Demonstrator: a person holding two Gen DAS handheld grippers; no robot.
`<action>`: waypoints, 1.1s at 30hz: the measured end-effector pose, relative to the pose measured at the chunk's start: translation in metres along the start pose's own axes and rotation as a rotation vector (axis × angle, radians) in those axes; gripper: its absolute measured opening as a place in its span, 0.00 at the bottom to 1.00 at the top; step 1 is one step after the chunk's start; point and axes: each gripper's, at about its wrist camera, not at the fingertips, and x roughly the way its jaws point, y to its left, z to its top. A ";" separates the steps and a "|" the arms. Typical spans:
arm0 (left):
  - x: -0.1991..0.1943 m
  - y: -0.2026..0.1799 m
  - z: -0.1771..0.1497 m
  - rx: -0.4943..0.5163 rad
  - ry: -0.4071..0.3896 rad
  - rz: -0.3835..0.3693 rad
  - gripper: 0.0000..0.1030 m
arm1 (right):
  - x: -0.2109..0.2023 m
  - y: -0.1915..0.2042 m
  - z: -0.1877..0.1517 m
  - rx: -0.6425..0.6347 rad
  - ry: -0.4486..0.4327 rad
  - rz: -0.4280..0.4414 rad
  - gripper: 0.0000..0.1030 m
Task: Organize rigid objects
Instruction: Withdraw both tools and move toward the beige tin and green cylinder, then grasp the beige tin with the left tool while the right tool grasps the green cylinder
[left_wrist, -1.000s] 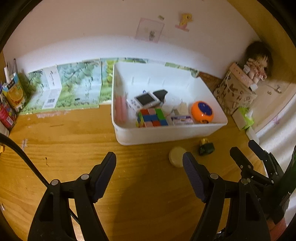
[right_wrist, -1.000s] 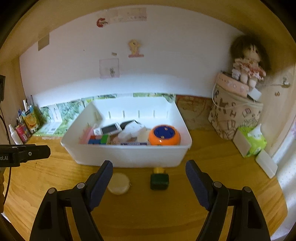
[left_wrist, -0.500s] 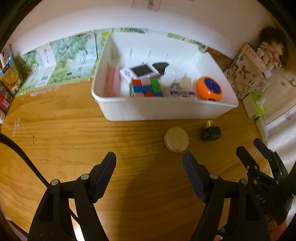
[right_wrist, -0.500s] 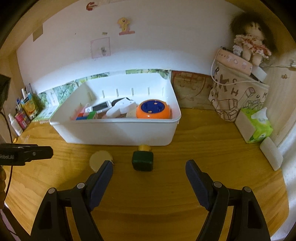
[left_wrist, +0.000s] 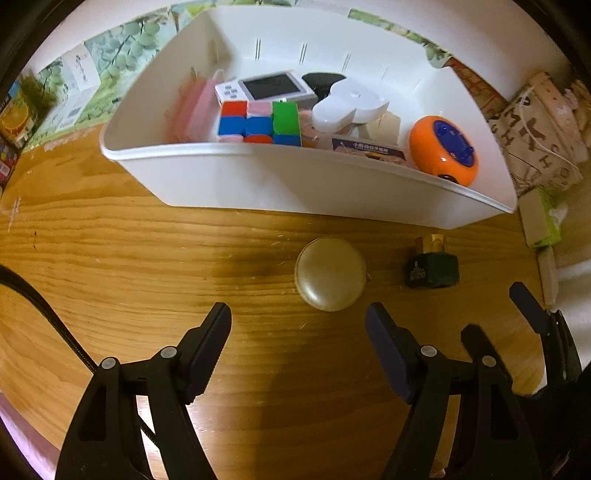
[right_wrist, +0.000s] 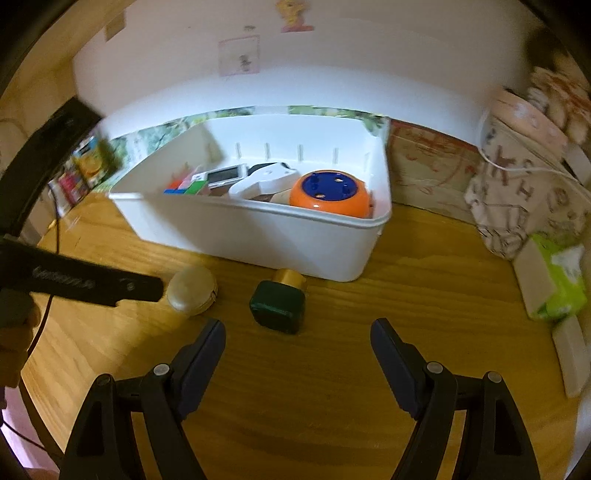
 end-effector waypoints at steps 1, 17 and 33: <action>0.005 -0.002 0.002 -0.014 0.010 0.006 0.76 | 0.003 -0.001 0.000 -0.016 -0.002 0.013 0.79; 0.041 -0.007 0.012 -0.122 0.034 0.046 0.76 | 0.043 -0.001 0.000 -0.128 -0.030 0.089 0.79; 0.054 -0.025 0.021 -0.100 0.005 0.083 0.64 | 0.053 0.001 -0.005 -0.105 -0.041 0.103 0.71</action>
